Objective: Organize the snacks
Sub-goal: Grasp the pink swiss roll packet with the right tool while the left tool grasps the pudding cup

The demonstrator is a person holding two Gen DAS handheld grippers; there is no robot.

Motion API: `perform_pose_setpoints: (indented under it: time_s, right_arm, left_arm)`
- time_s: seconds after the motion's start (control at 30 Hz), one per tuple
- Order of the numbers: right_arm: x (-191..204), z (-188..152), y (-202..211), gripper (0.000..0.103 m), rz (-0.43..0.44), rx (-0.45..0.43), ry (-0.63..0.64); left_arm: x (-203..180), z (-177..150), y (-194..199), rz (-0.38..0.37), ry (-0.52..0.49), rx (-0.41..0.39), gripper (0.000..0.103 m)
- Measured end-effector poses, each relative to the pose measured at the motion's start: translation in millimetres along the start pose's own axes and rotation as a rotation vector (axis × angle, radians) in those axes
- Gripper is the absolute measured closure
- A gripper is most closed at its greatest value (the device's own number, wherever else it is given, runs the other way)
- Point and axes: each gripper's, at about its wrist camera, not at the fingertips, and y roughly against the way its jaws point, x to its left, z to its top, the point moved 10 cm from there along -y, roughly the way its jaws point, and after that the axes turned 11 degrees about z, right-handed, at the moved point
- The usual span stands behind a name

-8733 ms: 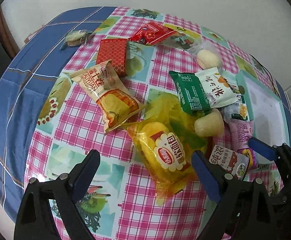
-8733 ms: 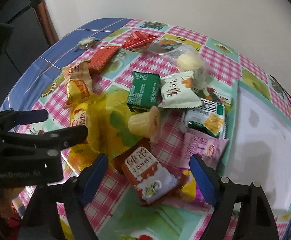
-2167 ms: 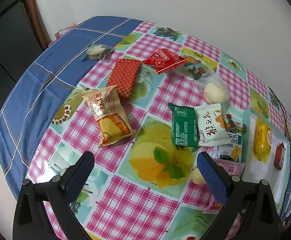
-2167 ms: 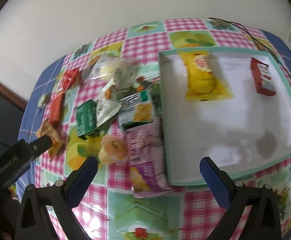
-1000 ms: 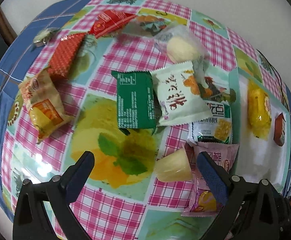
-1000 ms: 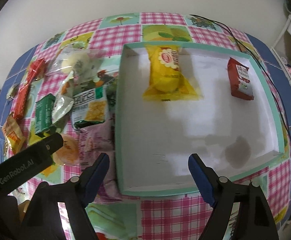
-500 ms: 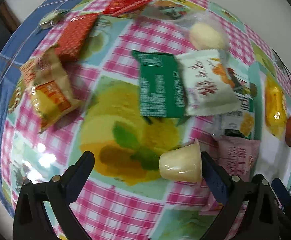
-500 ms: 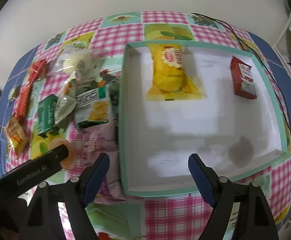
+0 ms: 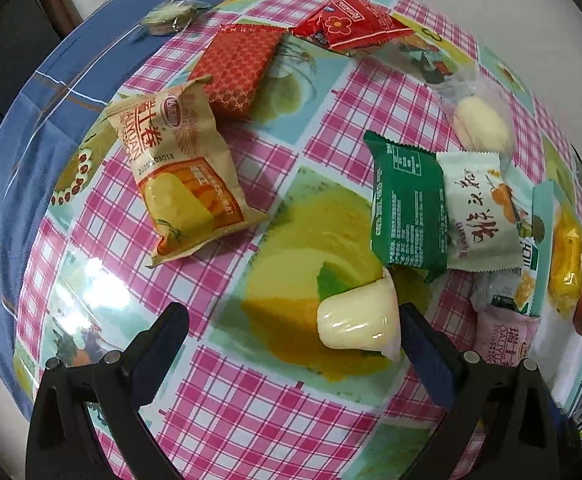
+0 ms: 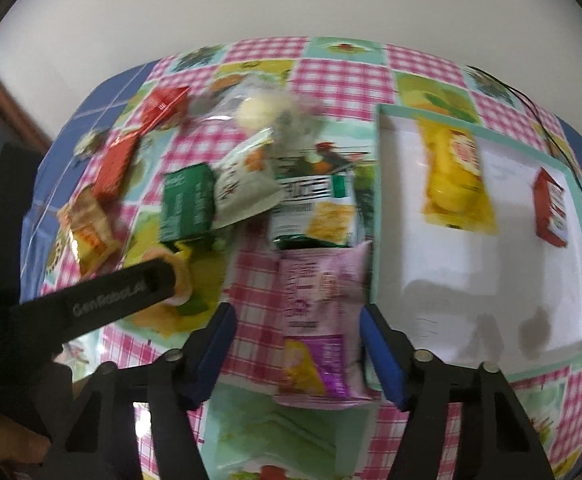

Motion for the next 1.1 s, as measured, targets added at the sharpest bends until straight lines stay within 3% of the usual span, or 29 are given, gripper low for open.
perform_pose_setpoints:
  time_s: [0.23, 0.6, 0.9, 1.1]
  right_arm:
    - [-9, -3, -11, 0.043, -0.027, 0.024, 0.004]
    - [11, -6, -19, 0.043, 0.071, 0.045, 0.018]
    - [8, -8, -35, 0.043, 0.042, 0.06, 0.005]
    - [-1, -9, -46, 0.043, 0.041, 0.075, -0.018]
  left_arm:
    - [-21, 9, 12, -0.019, -0.032, -0.014, 0.001]
    - [-43, 24, 21, -0.019, -0.052, -0.061, 0.001]
    - [-45, 16, 6, -0.009, -0.062, -0.032, 0.021]
    - [-46, 13, -5, -0.003, -0.073, -0.021, 0.029]
